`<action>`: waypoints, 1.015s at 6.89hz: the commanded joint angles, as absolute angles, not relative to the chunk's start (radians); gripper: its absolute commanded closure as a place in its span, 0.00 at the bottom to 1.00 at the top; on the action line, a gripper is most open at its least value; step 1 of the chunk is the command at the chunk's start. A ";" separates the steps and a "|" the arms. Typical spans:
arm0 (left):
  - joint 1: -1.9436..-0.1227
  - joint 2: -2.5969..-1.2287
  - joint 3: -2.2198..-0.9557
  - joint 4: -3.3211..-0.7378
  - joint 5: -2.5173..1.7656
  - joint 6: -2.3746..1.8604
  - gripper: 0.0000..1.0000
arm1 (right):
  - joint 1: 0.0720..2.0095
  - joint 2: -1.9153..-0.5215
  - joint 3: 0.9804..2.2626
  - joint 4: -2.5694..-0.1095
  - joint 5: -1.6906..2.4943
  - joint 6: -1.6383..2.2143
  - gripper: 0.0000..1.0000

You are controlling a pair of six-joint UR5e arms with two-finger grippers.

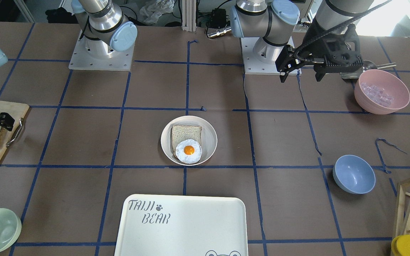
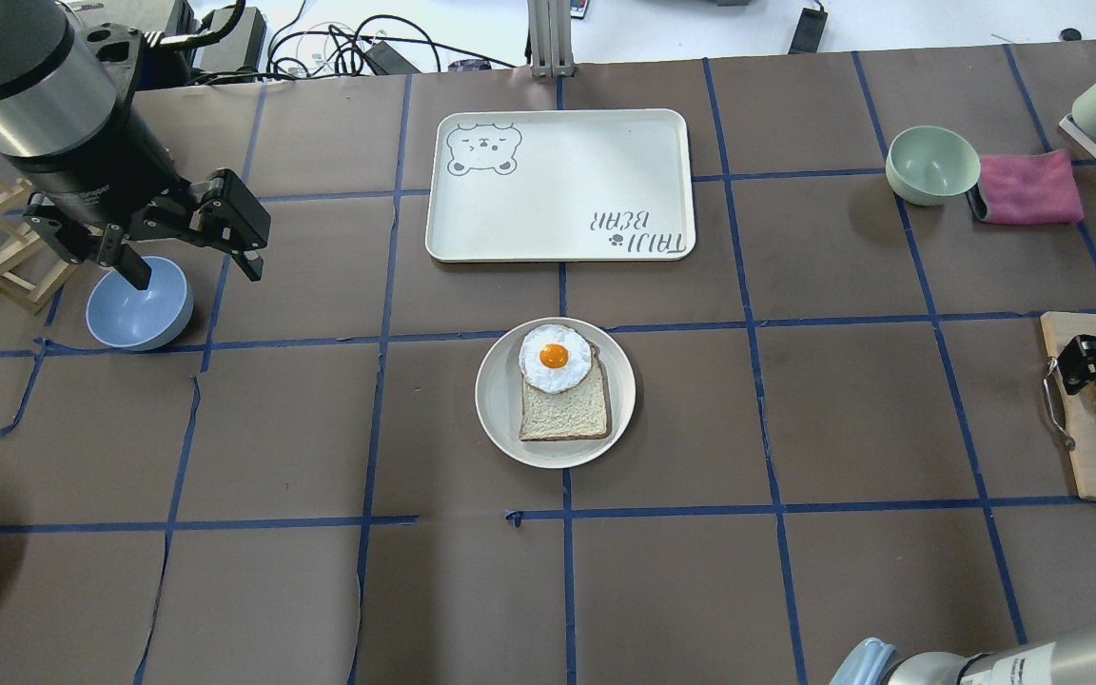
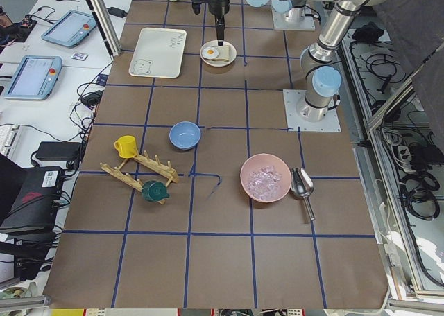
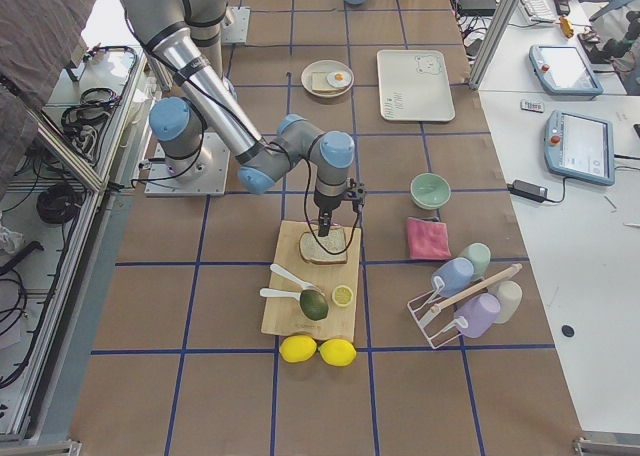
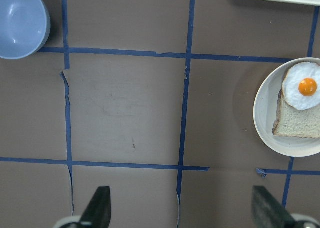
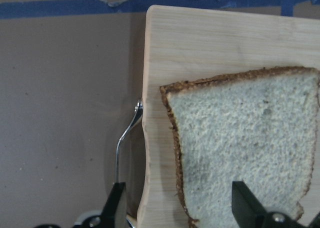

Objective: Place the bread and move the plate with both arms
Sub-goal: 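Lower the right gripper and grasp the bread slice on the cutting board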

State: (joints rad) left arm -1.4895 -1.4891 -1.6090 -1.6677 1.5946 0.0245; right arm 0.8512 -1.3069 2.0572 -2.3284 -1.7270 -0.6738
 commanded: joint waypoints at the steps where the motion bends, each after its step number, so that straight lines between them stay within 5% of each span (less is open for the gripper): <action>1: -1.489 -1.491 -1.609 -1.666 1.595 0.025 0.00 | 0.848 -1.299 2.057 -2.330 -1.739 -0.732 0.41; 2: -1.489 -1.490 -1.609 -1.667 1.595 0.025 0.00 | 0.848 -1.296 2.057 -2.330 -1.771 -0.736 0.51; 5: -1.489 -1.491 -1.609 -1.666 1.597 0.025 0.00 | 0.848 -1.275 2.054 -2.332 -1.773 -0.736 0.52; 7: -1.489 -1.491 -1.609 -1.667 1.597 0.025 0.00 | 0.848 -1.272 2.054 -2.332 -1.773 -0.736 0.68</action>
State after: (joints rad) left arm -1.4895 -1.4905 -1.6091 -1.6671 1.5967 0.0245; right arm 0.8483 -1.2747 2.0556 -2.3317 -1.7731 -0.7363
